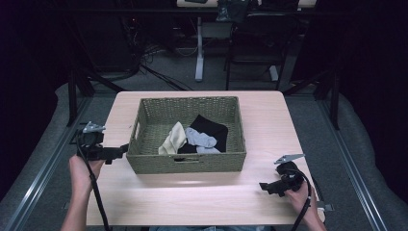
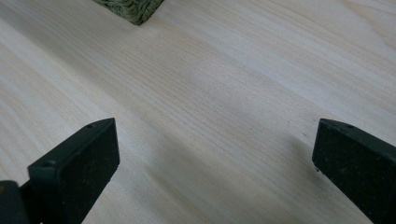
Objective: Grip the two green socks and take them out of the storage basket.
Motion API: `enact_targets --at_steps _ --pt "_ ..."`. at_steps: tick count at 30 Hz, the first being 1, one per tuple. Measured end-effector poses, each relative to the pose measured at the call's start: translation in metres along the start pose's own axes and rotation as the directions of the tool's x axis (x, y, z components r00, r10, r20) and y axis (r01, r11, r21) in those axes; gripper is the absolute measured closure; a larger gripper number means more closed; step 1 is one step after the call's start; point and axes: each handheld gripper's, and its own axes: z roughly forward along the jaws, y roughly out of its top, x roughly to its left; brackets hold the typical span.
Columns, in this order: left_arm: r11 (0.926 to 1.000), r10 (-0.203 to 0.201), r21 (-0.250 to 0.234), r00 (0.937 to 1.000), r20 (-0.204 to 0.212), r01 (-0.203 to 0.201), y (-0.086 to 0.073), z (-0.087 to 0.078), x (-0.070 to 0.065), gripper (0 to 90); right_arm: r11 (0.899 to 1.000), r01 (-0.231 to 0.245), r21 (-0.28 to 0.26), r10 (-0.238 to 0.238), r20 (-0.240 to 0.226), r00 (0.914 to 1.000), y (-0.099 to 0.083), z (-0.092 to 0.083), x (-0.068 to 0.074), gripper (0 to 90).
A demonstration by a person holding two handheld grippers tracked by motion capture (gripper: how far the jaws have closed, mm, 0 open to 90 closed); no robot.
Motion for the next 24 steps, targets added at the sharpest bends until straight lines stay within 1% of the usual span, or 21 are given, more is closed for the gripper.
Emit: enact_targets --at_steps 2,4,5,6,7,8,11,12,13,14,15,16,17,18,19,20,24 --pt "0.9998 0.017 0.004 0.9999 0.0 -0.017 0.007 0.003 -0.005 0.0 1.0 -0.001 0.001 0.001 -0.001 1.0 0.0 0.0 0.0 0.0" --pt "0.9991 0.039 0.016 0.9992 0.012 -0.039 0.018 0.008 -0.013 0.0 1.0 0.0 0.001 0.0 -0.003 1.0 0.0 0.0 0.0 0.0" --pt "0.9984 0.054 0.017 0.9985 0.009 -0.054 0.022 0.011 -0.016 0.0 1.0 0.002 0.003 -0.002 -0.003 1.0 0.0 0.0 0.0 0.0" --pt "0.9971 0.07 0.03 0.9974 0.015 -0.071 0.028 0.014 -0.02 0.0 1.0 0.002 0.003 -0.002 -0.003 1.0 0.0 0.0 0.0 0.0" --pt "0.9964 0.08 0.029 0.9966 0.021 -0.08 0.033 0.017 -0.023 0.0 1.0 -0.004 0.0 0.004 -0.015 0.9999 0.0 0.0 0.001 0.0" --pt "0.9958 0.085 0.033 0.9959 0.033 -0.086 0.038 0.019 -0.026 0.0 1.0 -0.003 0.002 0.003 -0.014 0.9999 0.0 0.0 0.001 0.0" --pt "0.9927 0.108 0.049 0.9931 0.047 -0.11 0.051 0.029 -0.034 0.0 1.0 -0.001 -0.001 0.001 -0.014 0.9999 0.0 0.0 0.001 0.0" --pt "0.9913 0.116 0.057 0.992 0.05 -0.118 0.056 0.033 -0.037 0.0 1.0 0.006 0.004 -0.006 -0.007 1.0 0.0 0.0 0.0 0.0" --pt "0.9899 0.123 0.064 0.991 0.053 -0.126 0.06 0.038 -0.04 0.0 1.0 0.001 0.002 -0.001 -0.005 1.0 0.0 0.0 0.0 0.0" --pt "0.9887 0.127 0.072 0.9899 0.063 -0.131 0.063 0.042 -0.042 0.0 1.0 0.002 0.002 -0.002 -0.004 1.0 0.0 0.0 0.0 0.0" --pt "0.9867 0.131 0.087 0.9881 0.082 -0.138 0.069 0.05 -0.046 0.0 1.0 0.001 0.002 -0.001 -0.004 1.0 0.0 0.0 0.0 0.0" --pt "0.9867 0.131 0.087 0.9881 0.082 -0.138 0.069 0.05 -0.046 0.0 1.0 0.001 0.002 -0.001 -0.004 1.0 0.0 0.0 0.0 0.0" --pt "0.9837 0.135 0.106 0.9863 0.095 -0.145 0.074 0.061 -0.051 0.0 1.0 0.003 0.001 -0.003 -0.004 1.0 0.0 0.0 0.0 0.0" --pt "0.9834 0.128 0.116 0.9863 0.104 -0.14 0.076 0.066 -0.053 0.0 1.0 0.006 0.005 -0.006 -0.005 1.0 0.0 0.0 0.0 0.0" --pt "0.9818 0.132 0.123 0.9854 0.107 -0.145 0.077 0.069 -0.054 0.0 1.0 0.006 0.006 -0.006 -0.007 1.0 0.0 0.0 0.0 0.0" --pt "0.9818 0.132 0.123 0.9854 0.107 -0.145 0.077 0.069 -0.054 0.0 1.0 0.005 0.004 -0.005 -0.005 1.0 0.0 0.0 0.0 0.0" --pt "0.9767 0.12 0.16 0.9822 0.144 -0.143 0.081 0.087 -0.058 0.0 1.0 0.006 0.003 -0.006 -0.008 1.0 0.0 0.0 0.0 0.0"
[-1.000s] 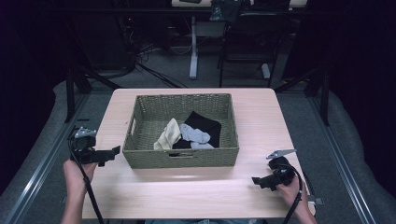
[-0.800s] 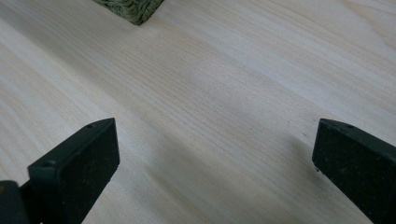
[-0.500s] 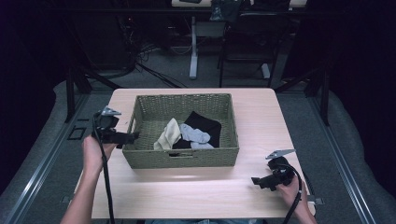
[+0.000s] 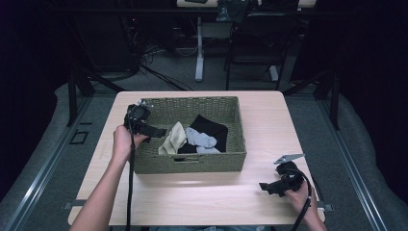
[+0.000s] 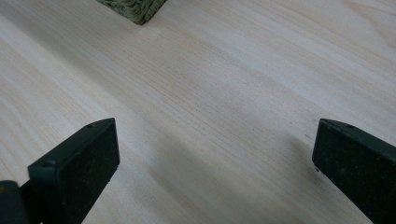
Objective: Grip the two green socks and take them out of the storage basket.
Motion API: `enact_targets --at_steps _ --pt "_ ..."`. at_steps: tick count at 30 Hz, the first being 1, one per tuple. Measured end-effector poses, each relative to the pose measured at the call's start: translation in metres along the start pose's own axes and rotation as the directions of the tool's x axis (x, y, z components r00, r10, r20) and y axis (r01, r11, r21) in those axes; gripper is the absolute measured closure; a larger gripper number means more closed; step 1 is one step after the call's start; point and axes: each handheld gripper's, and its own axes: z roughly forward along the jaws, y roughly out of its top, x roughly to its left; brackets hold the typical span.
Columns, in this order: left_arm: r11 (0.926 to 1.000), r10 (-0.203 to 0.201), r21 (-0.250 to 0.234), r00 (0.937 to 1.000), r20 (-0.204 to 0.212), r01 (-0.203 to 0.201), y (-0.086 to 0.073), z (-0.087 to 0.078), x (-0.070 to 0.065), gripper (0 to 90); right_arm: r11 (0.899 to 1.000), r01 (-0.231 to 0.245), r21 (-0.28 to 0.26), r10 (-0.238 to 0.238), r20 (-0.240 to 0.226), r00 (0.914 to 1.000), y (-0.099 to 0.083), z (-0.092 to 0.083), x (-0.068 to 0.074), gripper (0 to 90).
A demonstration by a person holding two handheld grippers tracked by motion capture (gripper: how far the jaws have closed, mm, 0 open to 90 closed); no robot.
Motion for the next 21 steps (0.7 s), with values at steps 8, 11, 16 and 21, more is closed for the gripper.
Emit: enact_targets --at_steps 8,11,16,21 --pt "0.9979 0.012 0.063 0.9994 0.032 -0.014 0.01 0.027 -0.008 0.6 1.0 -0.006 0.002 0.006 -0.01 0.9999 0.0 0.0 0.001 0.0" --pt "0.9957 0.026 0.088 0.9989 0.038 -0.029 0.012 0.035 -0.013 6.1 1.0 -0.005 0.002 0.005 -0.01 0.9999 0.0 0.0 0.001 0.0" --pt "0.988 0.059 0.14 0.9971 0.048 -0.066 0.016 0.047 -0.019 17.1 1.0 0.003 0.007 -0.003 -0.007 1.0 0.0 0.0 0.001 0.0" --pt "0.9782 0.072 0.191 0.9958 0.056 -0.082 0.017 0.06 -0.02 35.7 1.0 0.005 0.007 -0.005 -0.009 0.9999 0.0 0.001 0.001 0.0"
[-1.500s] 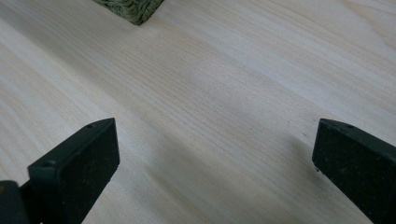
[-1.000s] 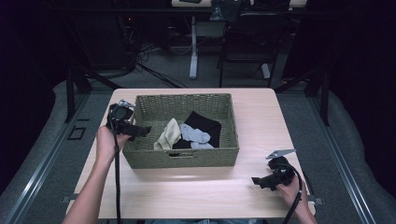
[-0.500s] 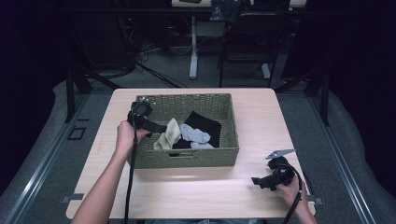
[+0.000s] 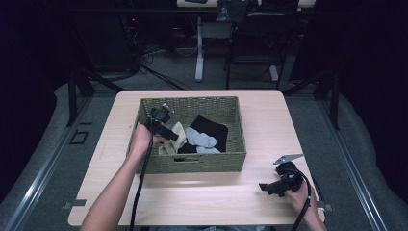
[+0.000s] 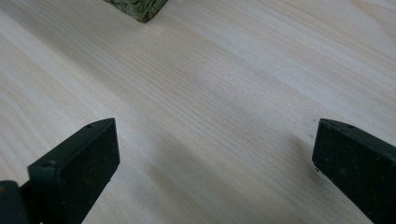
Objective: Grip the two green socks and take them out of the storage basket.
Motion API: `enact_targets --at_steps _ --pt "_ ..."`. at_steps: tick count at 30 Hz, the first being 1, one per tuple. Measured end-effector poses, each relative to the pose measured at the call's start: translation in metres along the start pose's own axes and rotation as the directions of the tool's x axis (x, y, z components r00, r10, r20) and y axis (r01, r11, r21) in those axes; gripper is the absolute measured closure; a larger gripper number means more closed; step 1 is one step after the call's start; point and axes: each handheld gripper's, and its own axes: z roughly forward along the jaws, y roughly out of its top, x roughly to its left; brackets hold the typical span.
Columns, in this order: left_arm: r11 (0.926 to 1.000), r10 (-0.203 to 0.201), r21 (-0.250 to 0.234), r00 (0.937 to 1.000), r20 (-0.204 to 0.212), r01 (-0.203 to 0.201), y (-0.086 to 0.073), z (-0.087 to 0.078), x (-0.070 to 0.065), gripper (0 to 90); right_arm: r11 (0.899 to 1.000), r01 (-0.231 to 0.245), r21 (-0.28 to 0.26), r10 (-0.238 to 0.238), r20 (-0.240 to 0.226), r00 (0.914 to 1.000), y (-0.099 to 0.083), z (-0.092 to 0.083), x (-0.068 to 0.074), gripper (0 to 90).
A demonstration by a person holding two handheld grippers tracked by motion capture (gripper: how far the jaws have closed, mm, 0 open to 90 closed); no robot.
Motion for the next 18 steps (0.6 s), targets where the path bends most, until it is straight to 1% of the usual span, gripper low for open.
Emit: enact_targets --at_steps 1,2,3,4,5,6,7,9,10,11,12,13,15,17,18 --pt "1.0 0.0 0.0 1.0 0.0 0.0 0.0 0.0 0.0 39.3 1.0 0.0 0.0 0.0 0.0 1.0 0.0 0.0 0.0 0.0" --pt "1.0 0.0 0.009 1.0 -0.002 0.0 0.0 0.002 -0.001 39.3 1.0 0.001 0.001 -0.001 0.0 1.0 0.0 0.0 0.0 0.0" --pt "0.9999 0.004 0.016 1.0 -0.001 -0.004 0.001 0.003 -0.001 46.9 1.0 0.0 0.002 0.0 -0.004 1.0 0.0 0.0 0.0 0.0" --pt "0.9997 0.003 0.025 1.0 0.0 -0.003 0.001 0.005 -0.001 49.7 1.0 0.003 0.005 -0.003 -0.003 1.0 0.0 0.0 0.0 0.0" --pt "0.999 0.002 0.044 1.0 -0.001 -0.002 0.001 0.008 -0.002 54.1 1.0 0.003 0.005 -0.003 -0.001 1.0 0.0 0.0 0.0 0.0" --pt "0.999 0.002 0.044 1.0 -0.001 -0.002 0.001 0.008 -0.002 57.1 1.0 0.003 0.005 -0.003 -0.001 1.0 0.0 0.0 0.0 0.0" --pt "0.9989 0.0 0.046 1.0 -0.004 0.0 0.001 0.009 -0.002 57.1 1.0 0.003 0.005 -0.003 0.0 1.0 0.0 0.001 0.001 0.0" --pt "0.9989 0.01 0.045 0.9999 -0.005 -0.01 0.001 0.01 -0.003 66.1 1.0 0.004 0.004 -0.004 -0.001 1.0 0.0 0.0 0.001 0.0" --pt "0.9988 0.016 0.047 0.9999 0.0 -0.016 0.001 0.009 -0.003 70.9 1.0 0.0 -0.001 0.0 -0.009 1.0 0.0 0.0 0.001 0.0" --pt "0.9985 0.02 0.051 0.9998 0.009 -0.02 0.001 0.008 -0.003 80.6 1.0 0.0 -0.003 0.0 -0.01 1.0 0.0 0.0 0.001 0.0" --pt "0.9985 0.02 0.051 0.9998 0.009 -0.02 0.001 0.008 -0.003 83.9 1.0 0.0 -0.003 0.0 -0.01 1.0 0.0 0.0 0.001 0.0" --pt "0.9987 0.031 0.041 0.9995 0.009 -0.031 0.001 0.005 -0.005 85.7 1.0 0.004 0.003 -0.004 -0.002 1.0 0.0 0.0 0.0 0.0" --pt "0.9988 0.032 0.037 0.9995 0.009 -0.032 0.001 0.003 -0.005 86.3 1.0 0.006 0.003 -0.006 -0.003 1.0 0.0 0.0 0.0 0.0" --pt "0.9993 0.034 0.015 0.9992 0.019 -0.035 0.0 -0.004 -0.005 86.5 1.0 0.004 0.001 -0.004 -0.003 1.0 0.0 0.0 0.0 0.0" --pt "0.9993 0.034 0.015 0.9992 0.019 -0.035 0.0 -0.004 -0.005 86.5 1.0 0.004 0.001 -0.004 -0.003 1.0 0.0 0.0 0.0 0.0"
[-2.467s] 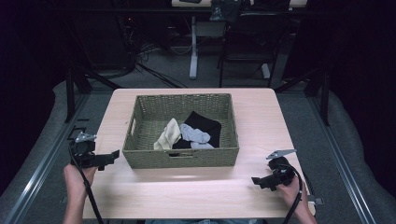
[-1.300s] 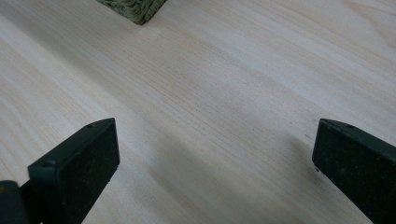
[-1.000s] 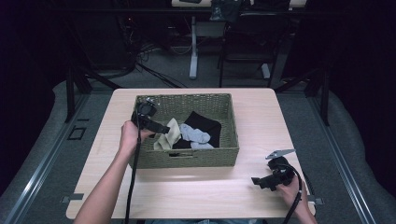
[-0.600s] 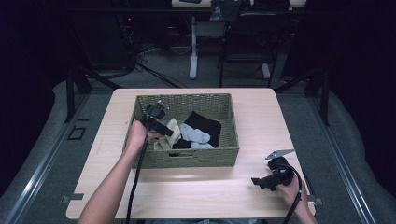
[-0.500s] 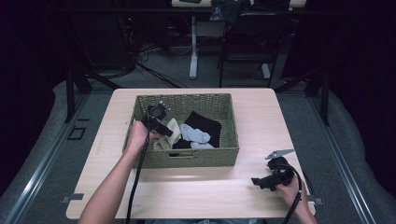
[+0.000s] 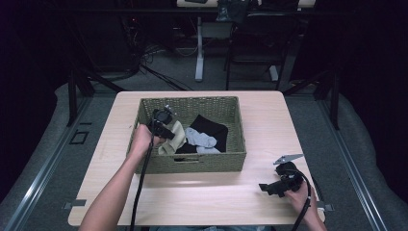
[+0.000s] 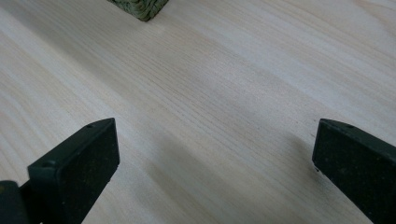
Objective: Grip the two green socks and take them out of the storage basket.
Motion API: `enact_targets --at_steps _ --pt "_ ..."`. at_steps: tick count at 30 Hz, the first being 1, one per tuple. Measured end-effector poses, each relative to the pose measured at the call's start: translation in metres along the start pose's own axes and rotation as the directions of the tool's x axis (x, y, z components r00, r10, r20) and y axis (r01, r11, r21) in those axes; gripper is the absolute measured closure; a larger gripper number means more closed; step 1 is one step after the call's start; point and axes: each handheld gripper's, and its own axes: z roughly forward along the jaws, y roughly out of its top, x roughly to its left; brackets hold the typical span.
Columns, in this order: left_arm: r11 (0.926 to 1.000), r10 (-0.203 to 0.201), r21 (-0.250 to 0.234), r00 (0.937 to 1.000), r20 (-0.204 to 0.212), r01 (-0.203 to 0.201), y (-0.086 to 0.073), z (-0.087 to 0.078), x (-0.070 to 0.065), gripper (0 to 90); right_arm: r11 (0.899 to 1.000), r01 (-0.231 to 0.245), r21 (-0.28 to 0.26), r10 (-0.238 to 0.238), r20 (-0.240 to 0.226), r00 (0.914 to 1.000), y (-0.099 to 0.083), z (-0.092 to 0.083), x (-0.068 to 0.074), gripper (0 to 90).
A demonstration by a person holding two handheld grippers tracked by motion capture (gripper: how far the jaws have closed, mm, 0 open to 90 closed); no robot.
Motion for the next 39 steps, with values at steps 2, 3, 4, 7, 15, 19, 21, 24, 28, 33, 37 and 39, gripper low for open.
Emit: enact_targets --at_steps 2,3,4,7,15,19,21,24,28,33,37,39 --pt "0.9999 0.007 -0.014 1.0 0.006 -0.007 -0.001 -0.006 0.0 86.6 1.0 -0.001 -0.002 0.001 -0.001 1.0 0.0 0.0 0.0 0.0" --pt "0.9997 0.008 -0.024 1.0 0.005 -0.008 -0.001 -0.009 0.001 86.5 1.0 -0.001 -0.001 0.001 -0.001 1.0 0.0 0.0 0.0 0.0" --pt "0.9996 0.009 -0.025 0.9999 0.006 -0.009 -0.001 -0.013 0.001 86.5 1.0 -0.002 -0.003 0.002 -0.003 1.0 0.0 0.0 0.0 0.0" --pt "0.9991 0.01 -0.04 0.9999 0.003 -0.009 -0.001 -0.023 0.002 86.5 1.0 -0.003 -0.005 0.003 0.001 1.0 0.0 0.001 0.0 0.0" --pt "0.997 0.016 -0.076 0.9999 0.002 -0.016 0.001 -0.047 0.004 86.5 1.0 -0.002 -0.001 0.002 -0.002 1.0 0.0 0.0 0.0 0.0" --pt "0.9959 0.02 -0.088 0.9998 -0.008 -0.021 0.003 -0.061 0.005 86.5 1.0 -0.002 -0.002 0.002 -0.004 1.0 0.0 0.0 0.0 0.0" --pt "0.9956 0.021 -0.091 0.9997 -0.012 -0.022 0.003 -0.064 0.005 86.5 1.0 0.0 0.002 0.0 -0.004 1.0 0.0 0.0 0.0 0.0" --pt "0.9953 0.028 -0.092 0.9995 -0.016 -0.029 0.004 -0.072 0.006 86.5 1.0 -0.002 -0.002 0.002 -0.004 1.0 0.0 0.0 0.0 0.0" --pt "0.9943 0.029 -0.102 0.9994 -0.021 -0.031 0.006 -0.081 0.006 86.5 1.0 0.003 0.005 -0.003 0.001 1.0 0.0 0.0 0.0 0.0" --pt "0.9943 0.034 -0.101 0.9991 -0.026 -0.036 0.008 -0.09 0.007 86.5 1.0 -0.004 -0.002 0.004 -0.01 0.9999 0.0 0.0 0.0 0.0" --pt "0.9939 0.034 -0.104 0.9988 -0.034 -0.037 0.009 -0.097 0.008 86.5 1.0 -0.002 0.0 0.002 -0.008 1.0 0.0 0.0 0.0 0.0" --pt "0.9939 0.034 -0.104 0.9987 -0.037 -0.038 0.01 -0.101 0.008 86.5 1.0 0.003 0.007 -0.003 0.001 1.0 0.0 0.0 0.0 0.0"
